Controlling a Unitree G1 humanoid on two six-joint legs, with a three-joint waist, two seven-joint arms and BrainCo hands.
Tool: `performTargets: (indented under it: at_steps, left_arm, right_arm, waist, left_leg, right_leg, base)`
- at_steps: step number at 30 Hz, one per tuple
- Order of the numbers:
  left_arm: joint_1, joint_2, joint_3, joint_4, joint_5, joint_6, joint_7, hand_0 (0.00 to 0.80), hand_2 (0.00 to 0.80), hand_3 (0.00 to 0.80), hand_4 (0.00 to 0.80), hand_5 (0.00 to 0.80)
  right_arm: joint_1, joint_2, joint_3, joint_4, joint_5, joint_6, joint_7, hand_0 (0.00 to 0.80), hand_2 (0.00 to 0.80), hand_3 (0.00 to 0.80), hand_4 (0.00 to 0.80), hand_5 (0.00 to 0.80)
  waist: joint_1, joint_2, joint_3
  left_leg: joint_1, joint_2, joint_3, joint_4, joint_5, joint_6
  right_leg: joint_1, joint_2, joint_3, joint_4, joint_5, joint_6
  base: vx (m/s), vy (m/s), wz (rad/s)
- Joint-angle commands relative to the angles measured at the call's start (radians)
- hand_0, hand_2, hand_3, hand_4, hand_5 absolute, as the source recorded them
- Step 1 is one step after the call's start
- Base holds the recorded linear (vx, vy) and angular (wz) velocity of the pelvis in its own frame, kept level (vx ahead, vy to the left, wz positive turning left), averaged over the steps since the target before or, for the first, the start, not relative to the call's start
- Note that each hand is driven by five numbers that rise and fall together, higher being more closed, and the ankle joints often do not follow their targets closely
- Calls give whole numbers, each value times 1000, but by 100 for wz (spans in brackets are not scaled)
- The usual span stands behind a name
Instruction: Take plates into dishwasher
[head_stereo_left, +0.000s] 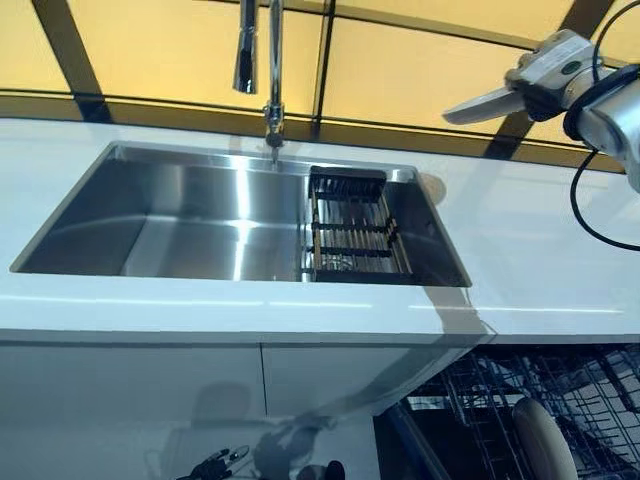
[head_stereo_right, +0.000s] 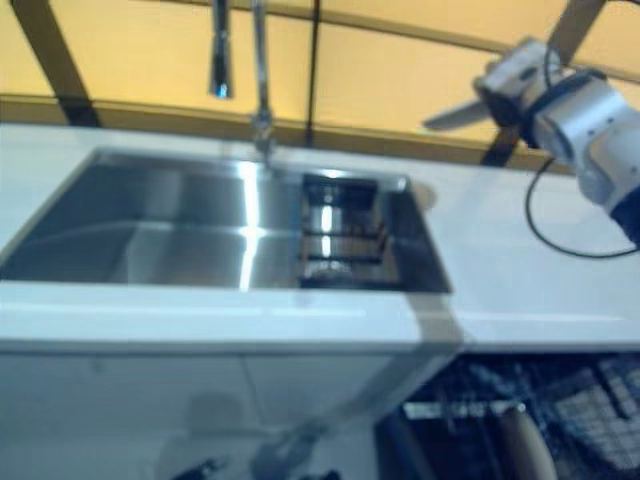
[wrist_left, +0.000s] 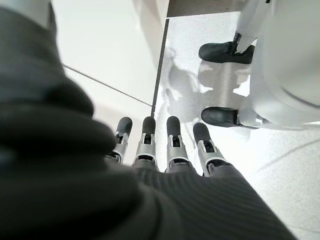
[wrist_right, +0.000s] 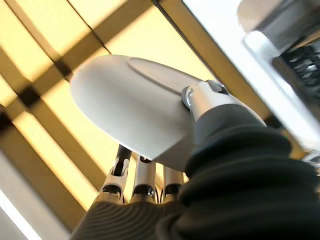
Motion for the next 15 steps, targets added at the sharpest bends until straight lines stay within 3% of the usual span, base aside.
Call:
performTargets:
  at_steps: [1, 8, 15]
  left_arm:
    - [-31, 9, 13, 32, 40, -8, -27, 0, 0, 0, 0, 0]
    - [-20, 26, 27, 34, 56, -11, -57, 0, 0, 0, 0, 0]
    - [-10, 37, 35, 36, 78, -15, -65, 0, 0, 0, 0, 0]
  right_arm:
    - [-38, -87, -54, 127, 59, 60, -40, 800, 800, 800, 800, 800]
    - [129, -202, -195, 198, 145, 26, -67, 800, 800, 800, 800, 800]
    - [271, -260, -306, 233, 225, -9, -70, 800, 800, 800, 800, 800]
  waist:
    - [0, 5, 6]
    - [-24, 2, 8]
    - [-45, 4, 21]
  left_leg:
    - [34, -23, -11, -2, -113, 40]
    - [41, -16, 17, -2, -121, 46]
    - [51, -7, 43, -2, -125, 48]
  right_leg:
    - [94, 28, 7, 3, -100, 72]
    - [93, 37, 31, 3, -92, 78]
    - [93, 43, 45, 3, -87, 84]
  base:
    - [64, 5, -27]
    - [18, -30, -14]
    - [-3, -47, -10]
